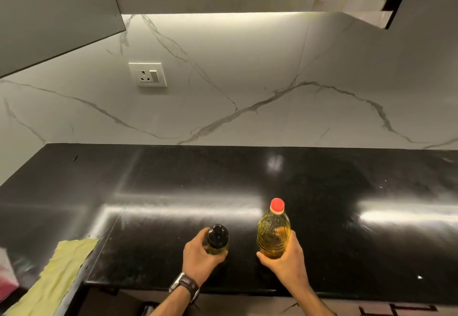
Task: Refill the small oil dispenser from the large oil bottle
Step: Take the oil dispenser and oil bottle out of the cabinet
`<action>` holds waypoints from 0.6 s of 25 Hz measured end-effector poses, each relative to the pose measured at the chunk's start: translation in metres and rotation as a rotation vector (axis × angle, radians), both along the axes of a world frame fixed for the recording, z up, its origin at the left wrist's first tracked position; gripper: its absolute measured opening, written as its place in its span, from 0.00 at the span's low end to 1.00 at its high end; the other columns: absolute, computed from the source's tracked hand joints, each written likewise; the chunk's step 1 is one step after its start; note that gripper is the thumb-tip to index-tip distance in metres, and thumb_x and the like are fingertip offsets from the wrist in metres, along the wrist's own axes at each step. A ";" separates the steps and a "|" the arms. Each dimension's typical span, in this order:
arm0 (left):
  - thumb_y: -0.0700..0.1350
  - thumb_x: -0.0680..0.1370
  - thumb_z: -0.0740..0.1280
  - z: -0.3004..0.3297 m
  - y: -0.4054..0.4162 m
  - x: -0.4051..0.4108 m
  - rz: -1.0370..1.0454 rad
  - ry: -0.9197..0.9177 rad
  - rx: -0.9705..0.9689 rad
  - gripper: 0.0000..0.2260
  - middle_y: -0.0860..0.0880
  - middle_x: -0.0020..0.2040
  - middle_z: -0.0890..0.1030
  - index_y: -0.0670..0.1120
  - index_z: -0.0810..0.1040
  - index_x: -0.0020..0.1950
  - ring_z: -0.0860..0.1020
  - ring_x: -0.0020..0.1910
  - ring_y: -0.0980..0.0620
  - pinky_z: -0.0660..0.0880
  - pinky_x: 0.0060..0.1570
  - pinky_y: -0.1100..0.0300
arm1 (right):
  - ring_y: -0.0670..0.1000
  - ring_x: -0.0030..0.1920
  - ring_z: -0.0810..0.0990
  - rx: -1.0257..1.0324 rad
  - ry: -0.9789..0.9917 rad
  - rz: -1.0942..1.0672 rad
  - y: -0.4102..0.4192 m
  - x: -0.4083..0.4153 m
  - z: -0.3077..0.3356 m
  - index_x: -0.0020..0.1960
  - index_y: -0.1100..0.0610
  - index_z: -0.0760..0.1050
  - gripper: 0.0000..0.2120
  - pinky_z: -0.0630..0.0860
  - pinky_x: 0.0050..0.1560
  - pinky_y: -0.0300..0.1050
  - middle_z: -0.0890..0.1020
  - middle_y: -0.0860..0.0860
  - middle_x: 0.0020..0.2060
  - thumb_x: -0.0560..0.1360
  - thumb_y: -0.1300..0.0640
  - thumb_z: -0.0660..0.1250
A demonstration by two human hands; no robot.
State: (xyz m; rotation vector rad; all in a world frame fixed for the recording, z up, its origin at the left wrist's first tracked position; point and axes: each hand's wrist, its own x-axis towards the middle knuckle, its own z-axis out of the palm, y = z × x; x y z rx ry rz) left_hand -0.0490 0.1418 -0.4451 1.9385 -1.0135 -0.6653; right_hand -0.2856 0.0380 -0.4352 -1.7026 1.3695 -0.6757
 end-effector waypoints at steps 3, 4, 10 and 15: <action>0.45 0.65 0.84 -0.007 -0.005 0.005 -0.021 -0.004 0.020 0.29 0.62 0.53 0.84 0.64 0.75 0.57 0.82 0.54 0.64 0.77 0.58 0.67 | 0.43 0.58 0.79 0.016 -0.019 -0.019 0.001 -0.001 -0.010 0.63 0.45 0.68 0.41 0.75 0.50 0.31 0.78 0.41 0.56 0.59 0.48 0.88; 0.45 0.65 0.84 -0.007 -0.006 0.006 -0.028 -0.011 0.030 0.29 0.63 0.53 0.83 0.65 0.74 0.57 0.81 0.54 0.64 0.75 0.58 0.69 | 0.44 0.59 0.79 0.022 -0.024 -0.022 0.001 -0.002 -0.011 0.64 0.44 0.68 0.41 0.75 0.51 0.32 0.78 0.41 0.57 0.59 0.48 0.88; 0.44 0.66 0.84 -0.013 -0.009 0.012 -0.036 0.009 0.057 0.29 0.60 0.56 0.83 0.64 0.75 0.58 0.81 0.57 0.62 0.77 0.63 0.60 | 0.45 0.61 0.79 0.061 -0.021 -0.018 0.000 -0.005 -0.008 0.66 0.44 0.66 0.46 0.76 0.58 0.36 0.79 0.43 0.59 0.56 0.43 0.88; 0.50 0.65 0.84 0.001 -0.008 0.011 -0.069 -0.009 0.090 0.28 0.62 0.56 0.83 0.65 0.74 0.58 0.80 0.58 0.62 0.77 0.66 0.53 | 0.47 0.68 0.75 0.130 0.000 0.040 0.004 -0.017 0.000 0.74 0.44 0.63 0.60 0.76 0.69 0.50 0.75 0.42 0.66 0.48 0.28 0.84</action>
